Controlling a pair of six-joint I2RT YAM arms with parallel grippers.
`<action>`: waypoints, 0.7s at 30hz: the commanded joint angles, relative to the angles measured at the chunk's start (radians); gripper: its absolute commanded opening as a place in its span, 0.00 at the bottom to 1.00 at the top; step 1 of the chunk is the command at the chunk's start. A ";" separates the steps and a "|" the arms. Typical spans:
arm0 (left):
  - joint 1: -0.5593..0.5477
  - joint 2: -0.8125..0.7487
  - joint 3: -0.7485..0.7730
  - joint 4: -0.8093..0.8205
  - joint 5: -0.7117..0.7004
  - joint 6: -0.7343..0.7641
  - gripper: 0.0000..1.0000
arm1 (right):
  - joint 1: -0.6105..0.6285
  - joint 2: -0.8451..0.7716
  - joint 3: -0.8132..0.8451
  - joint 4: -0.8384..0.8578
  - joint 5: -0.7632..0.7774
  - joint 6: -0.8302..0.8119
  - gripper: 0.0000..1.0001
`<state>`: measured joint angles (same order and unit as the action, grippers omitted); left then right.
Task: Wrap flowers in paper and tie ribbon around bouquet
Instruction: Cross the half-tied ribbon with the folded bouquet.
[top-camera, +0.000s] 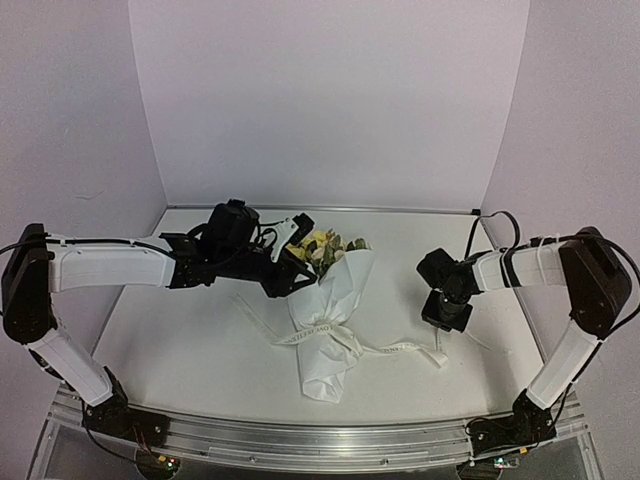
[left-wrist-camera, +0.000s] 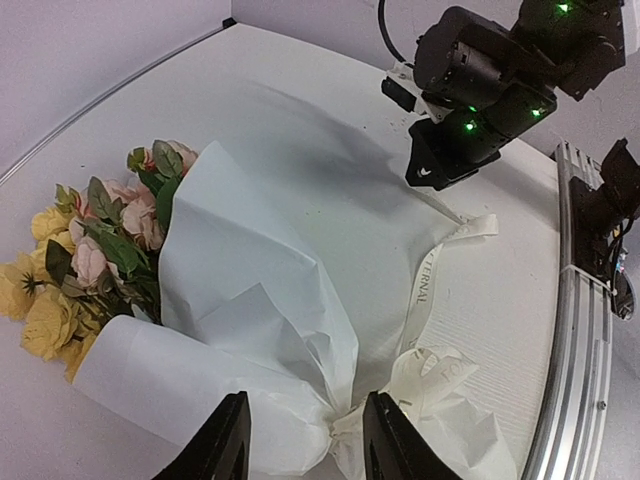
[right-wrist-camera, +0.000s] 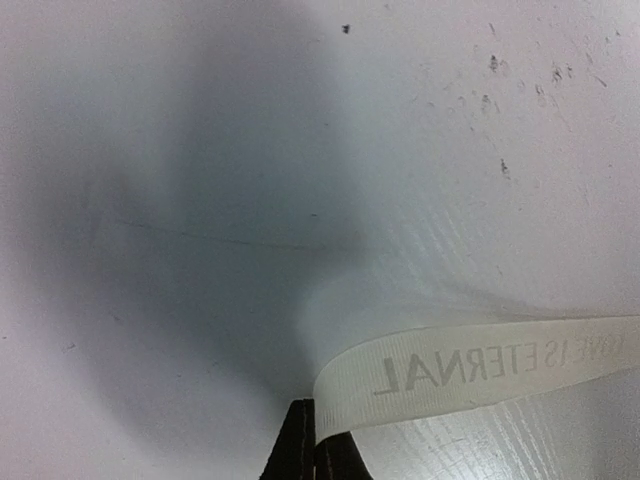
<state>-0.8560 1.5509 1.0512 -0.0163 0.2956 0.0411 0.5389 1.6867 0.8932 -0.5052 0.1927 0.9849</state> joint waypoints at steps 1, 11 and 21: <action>0.027 -0.051 -0.005 0.088 0.040 0.008 0.42 | 0.001 -0.055 0.157 -0.038 -0.133 -0.224 0.00; 0.082 -0.050 -0.036 0.245 0.201 0.325 0.43 | 0.074 -0.065 0.550 -0.204 -0.667 -0.569 0.00; 0.091 -0.003 0.008 0.252 0.274 0.536 0.44 | 0.221 0.017 0.865 -0.448 -0.929 -0.779 0.00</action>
<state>-0.7716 1.5408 1.0189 0.1931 0.4991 0.4609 0.7426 1.6655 1.6722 -0.8093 -0.6008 0.3171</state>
